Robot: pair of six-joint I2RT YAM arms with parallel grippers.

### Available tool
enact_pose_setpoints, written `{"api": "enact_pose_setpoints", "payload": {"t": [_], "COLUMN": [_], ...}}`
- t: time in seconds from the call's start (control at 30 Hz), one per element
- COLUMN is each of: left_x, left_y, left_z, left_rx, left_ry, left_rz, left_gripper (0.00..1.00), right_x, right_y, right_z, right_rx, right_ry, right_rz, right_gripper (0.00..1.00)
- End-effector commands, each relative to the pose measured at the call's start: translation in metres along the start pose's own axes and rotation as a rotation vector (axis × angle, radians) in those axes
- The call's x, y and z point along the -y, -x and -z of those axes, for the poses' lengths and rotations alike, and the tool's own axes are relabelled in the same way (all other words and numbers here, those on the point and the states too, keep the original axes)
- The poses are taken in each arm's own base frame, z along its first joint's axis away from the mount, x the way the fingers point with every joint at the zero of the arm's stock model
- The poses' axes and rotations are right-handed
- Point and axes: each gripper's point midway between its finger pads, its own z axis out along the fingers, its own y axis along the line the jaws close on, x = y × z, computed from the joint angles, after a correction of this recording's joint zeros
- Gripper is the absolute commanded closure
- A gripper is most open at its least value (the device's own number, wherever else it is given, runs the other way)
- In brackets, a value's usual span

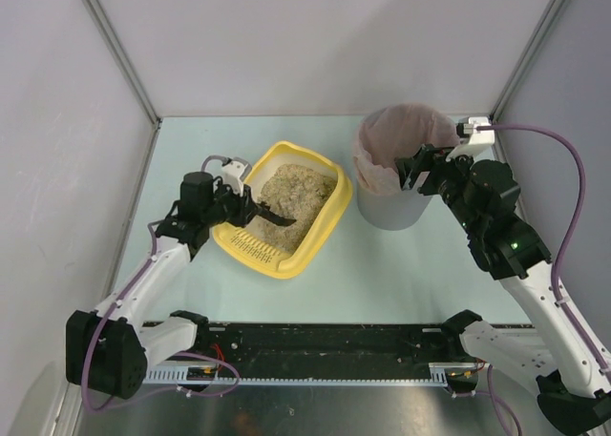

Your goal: Clean the litter box

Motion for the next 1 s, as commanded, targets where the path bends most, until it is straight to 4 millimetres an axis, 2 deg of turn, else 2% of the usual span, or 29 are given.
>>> {"api": "enact_pose_setpoints", "payload": {"t": [0.0,0.17,0.27,0.43,0.5,0.53,0.6,0.73,0.97], "left_x": [-0.003,-0.005,-0.003,-0.010,-0.012,-0.013,-0.015,-0.015,-0.008], "left_y": [-0.029,-0.014,-0.014,-0.005,-0.015,-0.011,-0.018,-0.008,-0.008], "left_z": [-0.011,-0.012,-0.014,-0.021,-0.025,-0.026,-0.027,-0.025,-0.016], "left_rx": [-0.061,0.048,0.079,0.149,0.145,0.169,0.175,0.225,0.267], "left_ry": [0.024,0.059,0.067,0.134,0.154,0.159,0.167,0.163,0.139], "left_rz": [0.028,0.101,0.140,0.117,0.111,0.103,0.094,0.063,0.029], "left_gripper": [1.00,1.00,1.00,1.00,1.00,1.00,1.00,1.00,1.00], "right_x": [-0.008,-0.015,-0.014,-0.020,-0.026,-0.026,-0.028,-0.031,-0.031], "right_y": [0.020,0.019,0.014,0.012,0.010,0.011,0.011,0.011,0.011], "right_z": [0.004,0.002,0.001,0.000,0.001,0.001,0.002,0.002,0.000], "right_rx": [0.072,0.063,0.048,0.040,0.031,0.034,0.032,0.028,0.028], "right_ry": [0.051,0.097,0.093,0.141,0.174,0.179,0.192,0.208,0.206], "right_rz": [-0.010,-0.029,-0.026,-0.033,-0.032,-0.032,-0.030,-0.037,-0.057], "right_gripper": [0.22,0.22,0.22,0.22,0.22,0.22,0.22,0.22,0.22]}}
